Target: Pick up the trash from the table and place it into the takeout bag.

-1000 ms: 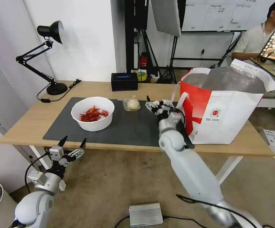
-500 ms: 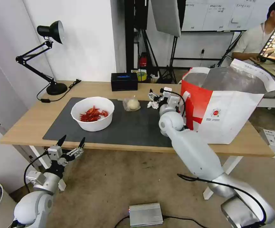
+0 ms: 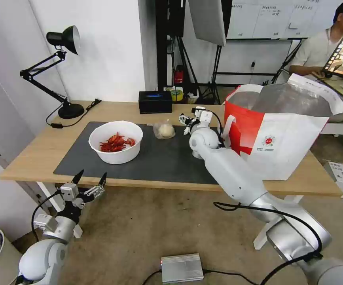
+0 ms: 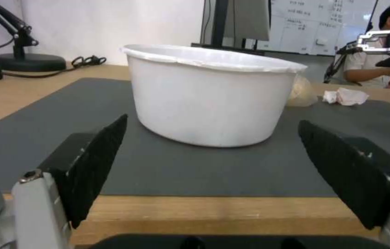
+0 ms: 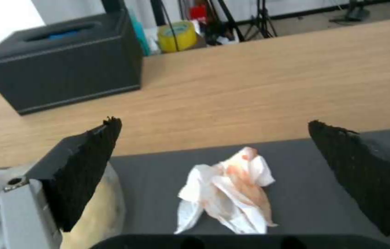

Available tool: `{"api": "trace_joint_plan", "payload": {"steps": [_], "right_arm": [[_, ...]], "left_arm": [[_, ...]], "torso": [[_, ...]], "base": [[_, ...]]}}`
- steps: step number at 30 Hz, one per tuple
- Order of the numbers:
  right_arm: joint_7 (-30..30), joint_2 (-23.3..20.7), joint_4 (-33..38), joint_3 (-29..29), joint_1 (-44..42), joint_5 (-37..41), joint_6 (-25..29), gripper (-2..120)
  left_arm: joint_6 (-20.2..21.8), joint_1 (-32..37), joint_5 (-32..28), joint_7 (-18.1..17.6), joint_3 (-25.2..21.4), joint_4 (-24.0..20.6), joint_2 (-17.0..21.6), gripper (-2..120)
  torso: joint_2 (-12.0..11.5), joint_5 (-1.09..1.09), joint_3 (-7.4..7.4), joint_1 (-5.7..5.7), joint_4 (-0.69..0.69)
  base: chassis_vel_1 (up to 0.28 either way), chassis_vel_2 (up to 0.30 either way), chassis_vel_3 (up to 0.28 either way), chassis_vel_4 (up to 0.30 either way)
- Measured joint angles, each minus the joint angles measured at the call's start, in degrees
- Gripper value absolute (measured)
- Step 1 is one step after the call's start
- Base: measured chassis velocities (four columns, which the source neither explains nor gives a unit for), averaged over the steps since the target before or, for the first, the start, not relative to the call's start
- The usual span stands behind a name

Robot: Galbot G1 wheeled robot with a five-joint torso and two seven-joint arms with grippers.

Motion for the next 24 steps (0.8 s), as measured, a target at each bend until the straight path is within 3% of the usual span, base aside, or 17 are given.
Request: {"api": "trace_joint_plan", "payload": {"steps": [11,24], "right_arm": [[0.39,0.91,-3.99,-0.27,3.08,2.22,-2.92,100],[-2.98,5.36,-14.36,-0.27,6.01,0.45,-4.56,100]], "left_arm": [[-0.07,-0.23,-0.06,0.05,0.33,0.54,-0.04,100],[-0.09,-0.69,-0.1,0.17,0.74,1.02,-0.39,100]], "torso": [[0.0,0.0,0.0,0.0,0.0],[0.0,0.0,0.0,0.0,0.01]], "base": [[0.0,0.0,0.0,0.0],[0.0,0.0,0.0,0.0]]}}
